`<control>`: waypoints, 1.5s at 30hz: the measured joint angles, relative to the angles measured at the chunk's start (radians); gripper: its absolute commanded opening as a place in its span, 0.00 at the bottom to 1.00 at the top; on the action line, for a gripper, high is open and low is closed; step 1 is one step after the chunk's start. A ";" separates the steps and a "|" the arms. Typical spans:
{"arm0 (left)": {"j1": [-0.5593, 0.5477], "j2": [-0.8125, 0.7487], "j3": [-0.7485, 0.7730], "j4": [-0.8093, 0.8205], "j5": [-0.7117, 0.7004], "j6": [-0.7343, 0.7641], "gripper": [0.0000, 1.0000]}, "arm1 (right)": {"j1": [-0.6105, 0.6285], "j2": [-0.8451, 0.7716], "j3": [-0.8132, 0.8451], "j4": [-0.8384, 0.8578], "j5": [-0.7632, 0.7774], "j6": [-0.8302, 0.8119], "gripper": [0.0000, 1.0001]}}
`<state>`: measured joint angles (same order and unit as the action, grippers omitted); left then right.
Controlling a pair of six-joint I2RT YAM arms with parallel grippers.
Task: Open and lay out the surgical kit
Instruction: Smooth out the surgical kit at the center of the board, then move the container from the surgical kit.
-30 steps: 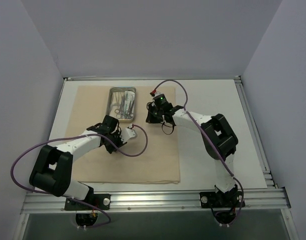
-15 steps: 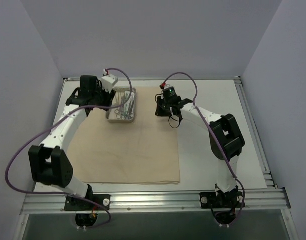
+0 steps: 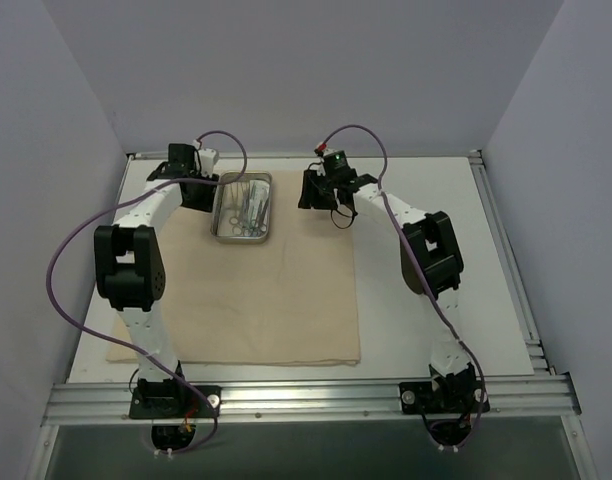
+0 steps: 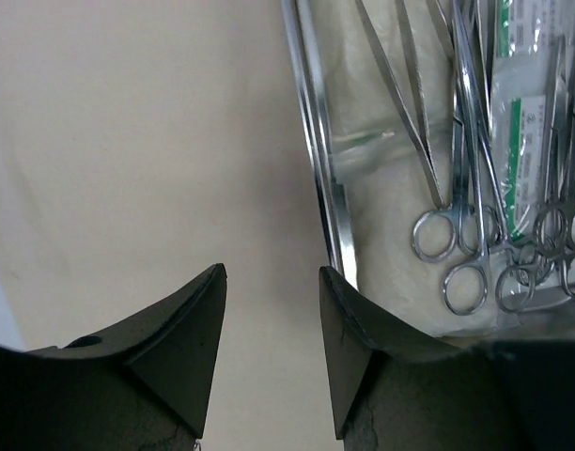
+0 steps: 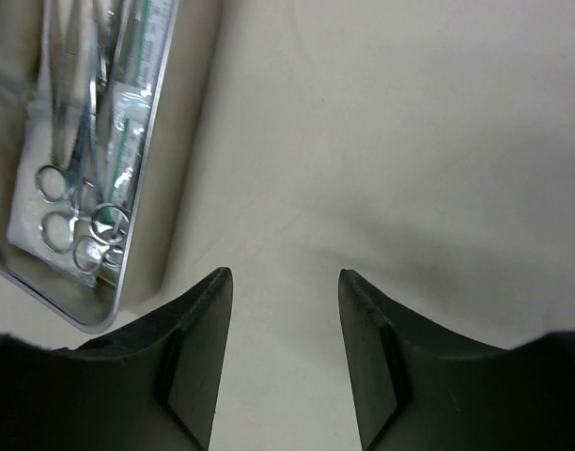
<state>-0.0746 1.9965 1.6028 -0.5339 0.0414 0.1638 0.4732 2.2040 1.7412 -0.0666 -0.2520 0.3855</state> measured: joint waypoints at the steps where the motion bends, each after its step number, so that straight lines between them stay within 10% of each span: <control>1: 0.009 0.006 0.018 0.000 0.000 -0.002 0.53 | 0.002 0.023 0.034 0.001 -0.016 0.003 0.45; 22: 0.127 0.050 0.056 0.014 0.098 -0.022 0.51 | 0.084 0.306 0.293 0.132 -0.217 0.177 0.28; 33: 0.124 0.052 0.037 0.014 0.122 -0.021 0.51 | 0.082 0.317 0.314 0.145 -0.224 0.217 0.03; 45: 0.137 0.052 0.010 0.014 0.122 -0.021 0.51 | 0.062 0.168 0.092 0.169 -0.119 0.213 0.00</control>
<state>0.0628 2.0483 1.6127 -0.5194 0.1631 0.1429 0.5350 2.3718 1.8336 0.1024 -0.3714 0.5987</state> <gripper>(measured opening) 0.509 0.066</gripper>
